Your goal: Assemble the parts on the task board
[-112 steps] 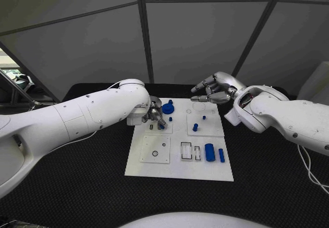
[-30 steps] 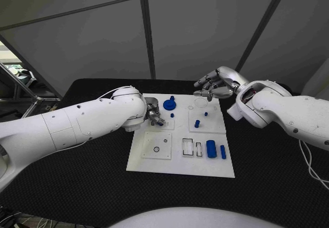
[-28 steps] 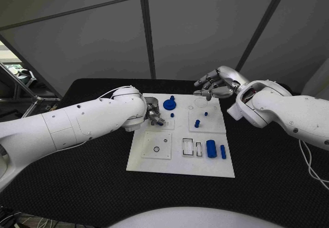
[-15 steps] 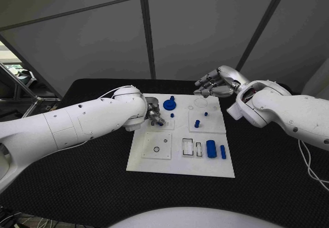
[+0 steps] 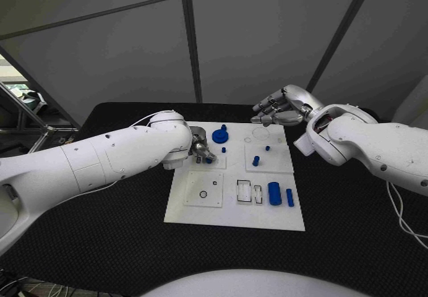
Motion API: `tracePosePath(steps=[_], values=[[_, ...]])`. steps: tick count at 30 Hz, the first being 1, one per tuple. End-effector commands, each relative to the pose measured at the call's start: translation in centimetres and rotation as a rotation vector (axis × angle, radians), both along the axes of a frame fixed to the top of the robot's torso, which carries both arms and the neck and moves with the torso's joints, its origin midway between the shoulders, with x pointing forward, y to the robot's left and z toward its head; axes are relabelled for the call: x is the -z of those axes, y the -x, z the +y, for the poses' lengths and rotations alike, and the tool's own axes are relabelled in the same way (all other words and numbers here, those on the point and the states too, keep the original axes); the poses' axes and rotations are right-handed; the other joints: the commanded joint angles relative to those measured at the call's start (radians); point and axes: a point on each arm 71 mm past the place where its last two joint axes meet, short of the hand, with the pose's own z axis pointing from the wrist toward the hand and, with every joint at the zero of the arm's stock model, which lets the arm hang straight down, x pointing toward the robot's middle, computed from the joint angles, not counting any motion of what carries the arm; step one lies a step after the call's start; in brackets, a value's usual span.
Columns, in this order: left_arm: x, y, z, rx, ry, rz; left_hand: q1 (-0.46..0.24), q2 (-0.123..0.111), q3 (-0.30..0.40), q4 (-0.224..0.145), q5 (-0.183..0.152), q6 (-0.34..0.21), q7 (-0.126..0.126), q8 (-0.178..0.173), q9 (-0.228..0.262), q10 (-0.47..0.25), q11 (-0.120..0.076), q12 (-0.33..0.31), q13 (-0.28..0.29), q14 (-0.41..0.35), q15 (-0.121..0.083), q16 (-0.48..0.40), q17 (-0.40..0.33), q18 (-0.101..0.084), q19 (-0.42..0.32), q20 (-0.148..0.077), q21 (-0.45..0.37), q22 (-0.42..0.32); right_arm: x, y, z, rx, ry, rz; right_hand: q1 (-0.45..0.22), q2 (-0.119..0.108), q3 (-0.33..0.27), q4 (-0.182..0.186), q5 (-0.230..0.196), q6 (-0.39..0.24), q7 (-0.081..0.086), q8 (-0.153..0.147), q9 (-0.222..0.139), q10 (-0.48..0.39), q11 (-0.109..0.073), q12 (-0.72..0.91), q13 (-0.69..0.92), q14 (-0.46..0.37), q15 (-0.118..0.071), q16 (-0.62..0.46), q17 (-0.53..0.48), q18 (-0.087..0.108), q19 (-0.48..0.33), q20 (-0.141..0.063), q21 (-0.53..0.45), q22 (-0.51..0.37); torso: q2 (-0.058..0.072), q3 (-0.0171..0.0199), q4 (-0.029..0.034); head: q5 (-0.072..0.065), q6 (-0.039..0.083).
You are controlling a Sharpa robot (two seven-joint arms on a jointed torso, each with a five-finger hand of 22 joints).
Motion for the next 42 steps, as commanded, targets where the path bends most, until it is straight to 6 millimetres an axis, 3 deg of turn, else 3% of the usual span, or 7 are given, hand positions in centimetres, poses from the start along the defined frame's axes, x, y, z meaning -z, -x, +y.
tracePosePath(steps=[1,7,18,22,29,36,42], values=[[0.5,0.2,0.1,0.001,-0.024,0.038,-0.021,-0.003,-0.017,0.027,-0.049,0.010,0.003,-0.008,0.002,0.002,-0.008,-0.002,0.135,0.097,-0.005,0.004,0.234,-0.044,0.006,-0.001,-0.004,0.003,-0.2,0.0,0.1,-0.002,-0.016,-0.007,-0.009,-0.001,-0.005,-0.006,0.003,0.001,0.008,-0.005,-0.001,-0.004,0.006,-0.007,-0.006,-0.001,0.005,-0.004,-0.007,0.009,0.007,-0.001,-0.011,-0.007,0.000,0.0001,0.0010,-0.001,0.002],[0.5,0.1,0.0,-0.002,-0.022,0.036,-0.030,-0.005,-0.054,0.067,-0.107,0.020,0.002,-0.016,0.007,0.004,-0.009,-0.004,0.137,0.097,-0.006,0.005,0.235,-0.045,0.011,-0.002,-0.003,0.010,-0.2,0.0,0.1,0.000,-0.020,-0.005,-0.013,0.002,-0.017,-0.009,0.003,-0.003,0.013,-0.005,-0.001,-0.016,0.012,-0.007,-0.031,-0.027,0.014,-0.006,-0.038,0.008,0.004,0.007,-0.046,-0.034,0.000,0.0000,0.0009,-0.002,0.001],[0.4,-0.2,0.1,-0.019,-0.013,0.021,-0.030,-0.008,-0.090,0.108,-0.134,0.029,0.001,-0.022,0.016,0.007,-0.009,-0.001,0.140,0.098,-0.007,0.007,0.237,-0.046,0.017,-0.003,0.000,0.018,-0.2,0.0,0.1,0.001,-0.021,-0.002,-0.015,0.003,-0.024,-0.007,0.003,-0.005,0.015,-0.005,-0.001,-0.024,0.016,-0.006,-0.040,-0.041,0.019,-0.006,-0.057,0.008,0.003,0.011,-0.065,-0.050,0.000,-0.0004,0.0007,-0.004,0.005],[0.4,-0.2,0.2,-0.023,-0.009,0.016,-0.034,-0.015,-0.122,0.133,-0.200,0.035,0.001,-0.026,0.023,0.009,-0.010,0.000,0.142,0.098,-0.007,0.008,0.238,-0.047,0.020,-0.003,0.000,0.022,-0.2,0.0,0.1,0.003,-0.021,-0.001,-0.016,0.003,-0.026,-0.007,0.003,-0.006,0.016,-0.005,-0.001,-0.025,0.017,-0.006,-0.041,-0.045,0.020,-0.006,-0.063,0.008,0.002,0.013,-0.070,-0.054,0.000,-0.0005,0.0011,-0.004,0.004],[0.4,-0.2,0.4,-0.028,0.002,0.005,-0.073,-0.012,-0.180,0.138,-0.283,0.041,0.000,-0.031,0.035,0.012,-0.009,0.004,0.146,0.099,-0.007,0.010,0.240,-0.048,0.025,-0.003,0.003,0.030,-0.2,-0.1,0.1,0.003,-0.020,0.000,-0.016,0.003,-0.029,-0.006,0.003,-0.007,0.017,-0.005,-0.001,-0.028,0.018,-0.005,-0.042,-0.050,0.022,-0.006,-0.070,0.008,0.001,0.014,-0.077,-0.060,0.000,-0.0009,0.0015,-0.004,0.006],[0.2,0.0,0.8,-0.033,0.015,-0.005,-0.098,-0.024,-0.226,0.138,-0.293,0.044,0.000,-0.034,0.045,0.013,-0.010,0.005,0.148,0.099,-0.009,0.010,0.241,-0.048,0.027,-0.005,0.003,0.034,-0.2,-0.1,0.1,0.004,-0.020,0.001,-0.016,0.003,-0.031,-0.005,0.003,-0.008,0.018,-0.005,-0.001,-0.032,0.019,-0.005,-0.042,-0.055,0.024,-0.006,-0.078,0.008,0.000,0.016,-0.085,-0.066,-0.001,-0.0007,0.0011,-0.003,0.005],[-1.3,-0.4,1.0,-0.046,0.052,-0.028,-0.101,-0.030,-0.242,0.137,-0.293,0.044,-0.001,-0.035,0.048,0.012,-0.011,0.002,0.147,0.098,-0.010,0.008,0.238,-0.048,0.026,-0.006,0.002,0.034,-0.1,-0.2,0.0,0.006,-0.021,0.001,-0.016,0.003,-0.032,-0.004,0.003,-0.009,0.018,-0.005,-0.001,-0.035,0.020,-0.005,-0.042,-0.058,0.025,-0.006,-0.082,0.008,0.000,0.017,-0.089,-0.069,-0.001,-0.0006,0.0014,-0.003,0.008]])
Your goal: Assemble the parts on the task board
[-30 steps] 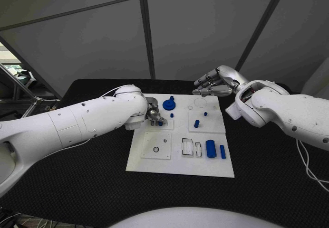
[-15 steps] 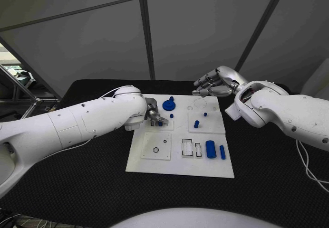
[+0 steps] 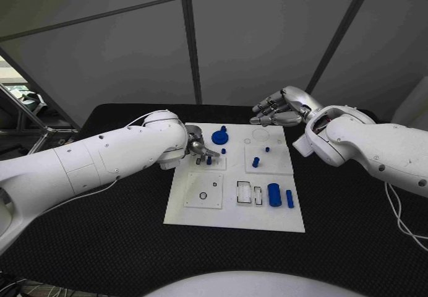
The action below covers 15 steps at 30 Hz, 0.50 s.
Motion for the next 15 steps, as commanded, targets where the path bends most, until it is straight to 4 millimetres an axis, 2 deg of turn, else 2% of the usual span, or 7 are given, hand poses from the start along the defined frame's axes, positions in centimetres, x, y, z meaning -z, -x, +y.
tracePosePath(steps=[1,8,12,13,15], values=[[-0.9,-0.2,0.0,-0.009,0.024,-0.018,-0.008,-0.003,-0.008,-0.001,-0.005,0.005,-0.001,-0.001,0.002,0.016,-0.008,0.001,0.148,0.098,-0.009,0.002,0.238,-0.047,0.005,0.001,0.002,0.000,-0.2,-0.1,0.0,0.000,-0.010,-0.009,-0.011,-0.002,-0.007,-0.001,0.004,0.002,0.008,-0.005,-0.002,-0.008,0.001,-0.001,-0.001,-0.007,0.002,-0.005,-0.002,0.008,0.000,0.010,-0.004,-0.002,-0.001,0.0003,-0.0001,0.001,0.002],[-3.1,-0.5,0.6,-0.019,0.052,-0.041,0.006,-0.012,-0.027,-0.003,-0.005,-0.009,0.003,-0.012,0.003,0.003,-0.005,-0.035,0.136,0.094,-0.009,-0.009,0.226,-0.043,-0.010,0.001,-0.013,-0.020,-0.1,-0.3,0.0,0.004,-0.010,-0.008,-0.012,-0.002,-0.009,0.001,0.004,0.002,0.008,-0.005,-0.002,-0.011,0.002,-0.001,-0.001,-0.010,0.003,-0.005,-0.007,0.008,-0.001,0.012,-0.009,-0.006,-0.001,-0.0004,-0.0005,0.001,0.010],[-4.8,-1.3,1.6,-0.025,0.040,-0.048,0.071,0.005,-0.027,-0.010,-0.001,-0.053,0.022,-0.056,-0.019,-0.034,0.011,-0.121,0.109,0.082,0.005,-0.042,0.192,-0.029,-0.056,0.010,-0.063,-0.084,-0.1,-0.4,-0.1,0.006,-0.009,-0.008,-0.011,-0.002,-0.009,0.001,0.004,0.001,0.008,-0.005,-0.002,-0.012,0.002,0.000,-0.001,-0.012,0.004,-0.005,-0.009,0.008,-0.001,0.012,-0.011,-0.007,0.000,0.0002,-0.0002,0.001,0.015],[-5.3,-1.7,2.0,-0.027,0.033,-0.046,0.095,0.010,-0.025,-0.014,0.007,-0.072,0.031,-0.081,-0.038,-0.043,0.018,-0.143,0.103,0.079,0.009,-0.049,0.186,-0.027,-0.064,0.015,-0.072,-0.094,0.0,-0.4,-0.1,0.007,-0.009,-0.008,-0.011,-0.001,-0.009,0.001,0.004,0.001,0.008,-0.005,-0.002,-0.012,0.002,0.000,-0.001,-0.012,0.004,-0.005,-0.009,0.008,-0.001,0.012,-0.012,-0.008,-0.001,0.0003,0.0001,0.001,0.016],[-6.1,-2.5,2.7,-0.037,0.018,-0.042,0.115,0.014,-0.030,-0.010,0.014,-0.072,0.038,-0.104,-0.066,-0.052,0.026,-0.164,0.096,0.075,0.017,-0.058,0.177,-0.024,-0.076,0.023,-0.087,-0.110,0.0,-0.5,-0.1,0.007,-0.009,-0.007,-0.009,0.000,-0.008,0.000,0.004,0.001,0.008,-0.005,-0.001,-0.013,0.002,0.000,-0.001,-0.013,0.004,-0.005,-0.011,0.008,-0.001,0.013,-0.013,-0.009,0.000,0.0002,0.0000,0.002,0.018]])
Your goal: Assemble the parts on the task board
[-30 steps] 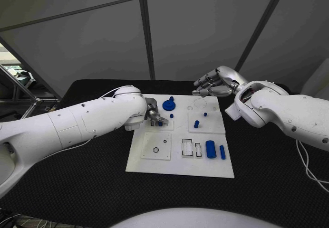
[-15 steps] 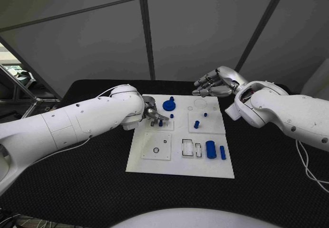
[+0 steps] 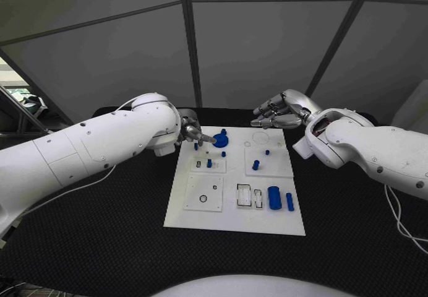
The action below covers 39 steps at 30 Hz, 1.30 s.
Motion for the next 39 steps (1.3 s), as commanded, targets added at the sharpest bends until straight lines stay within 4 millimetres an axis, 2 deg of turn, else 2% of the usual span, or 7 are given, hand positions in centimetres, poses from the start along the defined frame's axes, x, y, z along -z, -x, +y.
tracePosePath(steps=[1,7,11,13,19,25,39], values=[[-0.6,-0.8,0.9,0.004,-0.042,0.044,0.024,0.006,-0.005,0.000,0.008,0.000,0.008,-0.025,-0.031,-0.013,0.004,-0.024,0.093,0.074,0.010,-0.010,0.173,-0.022,-0.017,0.005,-0.019,-0.019,-0.2,-0.1,0.1,-0.005,-0.010,-0.009,-0.009,0.000,-0.005,-0.002,0.005,0.001,0.008,-0.005,-0.002,-0.009,-0.001,0.000,-0.001,-0.009,0.001,-0.005,-0.002,0.008,-0.001,0.006,-0.006,-0.002,0.001,0.0002,0.0001,0.002,0.004],[-0.8,-3.4,2.6,-0.054,-0.057,0.059,0.047,0.015,-0.014,0.001,0.012,0.003,0.014,-0.049,-0.065,-0.018,0.009,-0.034,0.091,0.071,0.015,-0.016,0.168,-0.019,-0.024,0.012,-0.031,-0.028,-0.2,-0.1,0.3,-0.009,-0.013,-0.011,-0.003,0.006,-0.002,-0.005,0.006,0.003,0.008,-0.004,-0.001,-0.010,-0.001,0.002,-0.001,-0.009,0.001,-0.004,-0.007,0.009,0.002,0.006,-0.010,-0.006,0.003,0.0001,-0.0029,0.008,0.011],[-0.3,-4.3,2.9,-0.062,-0.082,0.061,0.049,0.022,-0.016,0.003,0.011,0.009,0.013,-0.050,-0.070,-0.016,0.010,-0.028,0.093,0.072,0.016,-0.014,0.170,-0.020,-0.021,0.013,-0.030,-0.025,-0.2,-0.1,0.5,-0.012,-0.016,-0.010,-0.003,0.007,-0.002,-0.005,0.006,0.003,0.008,-0.004,-0.001,-0.010,-0.001,0.002,-0.001,-0.008,0.001,-0.003,-0.008,0.009,0.002,0.007,-0.010,-0.006,0.004,-0.0001,-0.0045,0.009,0.014],[0.1,-4.6,2.9,-0.059,-0.102,0.068,0.047,0.024,-0.020,0.004,0.006,0.013,0.013,-0.051,-0.073,-0.015,0.009,-0.025,0.094,0.072,0.016,-0.013,0.171,-0.020,-0.019,0.014,-0.028,-0.022,-0.2,-0.1,0.6,-0.014,-0.017,-0.009,-0.003,0.007,-0.002,-0.005,0.006,0.003,0.008,-0.004,-0.001,-0.010,-0.001,0.002,-0.001,-0.008,0.001,-0.003,-0.008,0.009,0.002,0.007,-0.010,-0.006,0.005,-0.0005,-0.0073,0.010,0.014],[1.2,-4.9,2.7,-0.048,-0.135,0.101,0.042,0.028,-0.027,0.006,-0.001,0.018,0.013,-0.053,-0.079,-0.012,0.009,-0.017,0.097,0.075,0.016,-0.007,0.177,-0.021,-0.015,0.014,-0.026,-0.017,-0.2,-0.1,0.7,-0.018,-0.017,-0.007,-0.002,0.009,-0.001,-0.005,0.007,0.003,0.008,-0.004,-0.001,-0.010,-0.002,0.002,-0.001,-0.008,0.001,-0.003,-0.009,0.009,0.003,0.007,-0.011,-0.008,0.008,-0.0006,-0.0120,0.014,0.015],[2.4,-5.0,2.5,-0.043,-0.129,0.116,0.035,0.033,-0.033,0.007,-0.003,0.021,0.013,-0.055,-0.084,-0.012,0.009,-0.018,0.097,0.076,0.016,-0.005,0.179,-0.022,-0.012,0.014,-0.024,-0.013,-0.2,-0.1,0.9,-0.021,-0.019,-0.007,-0.001,0.010,0.000,-0.005,0.007,0.003,0.008,-0.004,-0.001,-0.010,-0.002,0.003,-0.001,-0.008,0.001,-0.003,-0.010,0.009,0.003,0.007,-0.012,-0.008,0.008,-0.0012,-0.0125,0.011,0.014],[3.9,-4.9,2.0,-0.028,-0.113,0.164,0.022,0.046,-0.046,0.006,-0.004,0.027,0.012,-0.058,-0.092,-0.012,0.009,-0.018,0.098,0.077,0.016,0.000,0.184,-0.023,-0.008,0.015,-0.021,-0.007,-0.2,-0.1,1.2,-0.025,-0.021,-0.008,-0.001,0.011,0.001,-0.006,0.007,0.003,0.008,-0.004,-0.001,-0.010,-0.002,0.003,-0.001,-0.007,0.001,-0.003,-0.011,0.009,0.004,0.007,-0.012,-0.009,0.006,-0.0002,-0.0091,0.007,0.011]])
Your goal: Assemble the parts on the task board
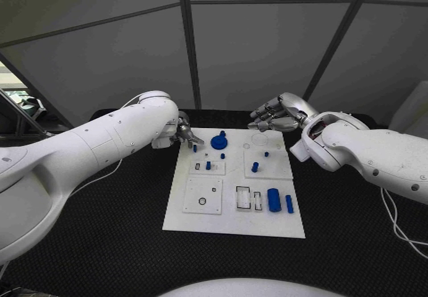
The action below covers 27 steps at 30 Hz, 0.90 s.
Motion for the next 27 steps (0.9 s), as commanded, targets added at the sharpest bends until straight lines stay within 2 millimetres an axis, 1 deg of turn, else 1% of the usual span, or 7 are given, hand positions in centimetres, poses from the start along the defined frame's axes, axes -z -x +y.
tracePosePath(steps=[1,7,11,14,17,23,27], values=[[0.08,0.02,-0.06,0.021,0.005,0.020,-0.002,0.008,-0.003,-0.002,-0.003,0.009,-0.002,-0.002,-0.002,-0.002,-0.002,0.004,0.098,0.076,0.005,0.003,0.184,-0.023,0.007,-0.001,0.005,0.001,-0.23,0.02,0.11,-0.007,-0.009,-0.009,-0.001,0.011,0.000,-0.006,0.003,0.000,0.004,-0.004,-0.001,-0.006,0.002,0.003,-0.001,-0.004,-0.002,-0.003,-0.001,0.009,0.000,0.003,-0.006,-0.002,-0.001,0.0006,0.0023,0.001,-0.001],[0.17,0.02,-0.11,0.021,0.004,0.024,0.009,0.012,-0.003,-0.006,-0.001,0.012,-0.003,-0.003,-0.005,-0.002,-0.002,0.003,0.099,0.076,0.005,0.003,0.184,-0.023,0.007,-0.001,0.005,0.002,-0.23,0.02,0.12,-0.007,-0.008,-0.009,-0.001,0.011,0.000,-0.006,0.003,0.000,0.004,-0.004,-0.001,-0.006,0.002,0.003,-0.001,-0.004,-0.002,-0.003,-0.001,0.009,0.000,0.003,-0.006,-0.002,-0.001,-0.0003,0.0019,-0.001,-0.003],[0.19,0.03,-0.29,0.026,0.005,0.027,0.019,0.015,-0.003,-0.009,-0.001,0.014,-0.004,-0.003,-0.007,-0.003,-0.003,0.002,0.098,0.076,0.004,0.005,0.186,-0.023,0.008,-0.002,0.005,0.003,-0.22,0.02,0.16,-0.008,-0.008,-0.008,-0.001,0.012,0.001,-0.006,0.003,0.000,0.004,-0.004,-0.001,-0.006,0.002,0.003,-0.001,-0.004,-0.002,-0.003,-0.002,0.009,0.001,0.003,-0.006,-0.002,-0.001,0.0002,0.0024,-0.003,-0.004],[0.19,0.03,-0.39,0.028,0.006,0.027,0.033,0.019,-0.002,-0.013,0.000,0.015,-0.004,-0.003,-0.009,-0.003,-0.003,0.002,0.099,0.076,0.004,0.005,0.186,-0.023,0.008,-0.002,0.005,0.004,-0.22,0.01,0.18,-0.009,-0.008,-0.008,-0.001,0.012,0.001,-0.006,0.003,0.000,0.004,-0.004,-0.001,-0.006,0.002,0.003,-0.001,-0.004,-0.002,-0.003,-0.002,0.009,0.001,0.003,-0.006,-0.002,-0.002,-0.0002,0.0024,-0.002,-0.004],[0.20,0.01,-0.41,0.027,0.008,0.025,0.059,0.033,0.005,-0.022,0.001,0.017,-0.005,-0.004,-0.012,-0.003,-0.004,0.003,0.099,0.076,0.003,0.006,0.187,-0.023,0.009,-0.003,0.005,0.007,-0.22,0.01,0.19,-0.009,-0.008,-0.008,-0.001,0.012,0.001,-0.006,0.003,0.000,0.004,-0.004,-0.001,-0.007,0.002,0.003,-0.001,-0.004,-0.002,-0.003,-0.002,0.009,0.001,0.003,-0.006,-0.002,-0.002,0.0002,0.0030,-0.002,-0.005],[0.17,-0.06,-0.41,0.025,0.014,0.016,0.136,0.066,0.035,-0.072,0.016,0.017,-0.010,-0.006,-0.017,-0.004,-0.009,0.001,0.099,0.077,0.000,0.008,0.189,-0.024,0.012,-0.006,0.007,0.014,-0.22,0.01,0.20,-0.009,-0.008,-0.008,-0.001,0.012,0.001,-0.006,0.003,0.000,0.004,-0.004,-0.001,-0.007,0.002,0.003,-0.001,-0.004,-0.002,-0.003,-0.002,0.009,0.001,0.003,-0.006,-0.002,-0.001,-0.0001,0.0030,-0.003,-0.004],[0.15,-0.07,-0.50,0.027,0.018,0.013,0.156,0.075,0.043,-0.089,0.019,0.016,-0.011,-0.007,-0.020,-0.004,-0.010,-0.002,0.098,0.078,-0.001,0.010,0.191,-0.024,0.013,-0.007,0.007,0.016,-0.21,0.01,0.20,-0.010,-0.008,-0.007,-0.001,0.012,0.001,-0.006,0.003,0.000,0.004,-0.004,-0.001,-0.007,0.002,0.003,-0.001,-0.004,-0.002,-0.003,-0.002,0.009,0.001,0.003,-0.006,-0.002,-0.002,-0.0005,0.0021,-0.003,-0.005]])
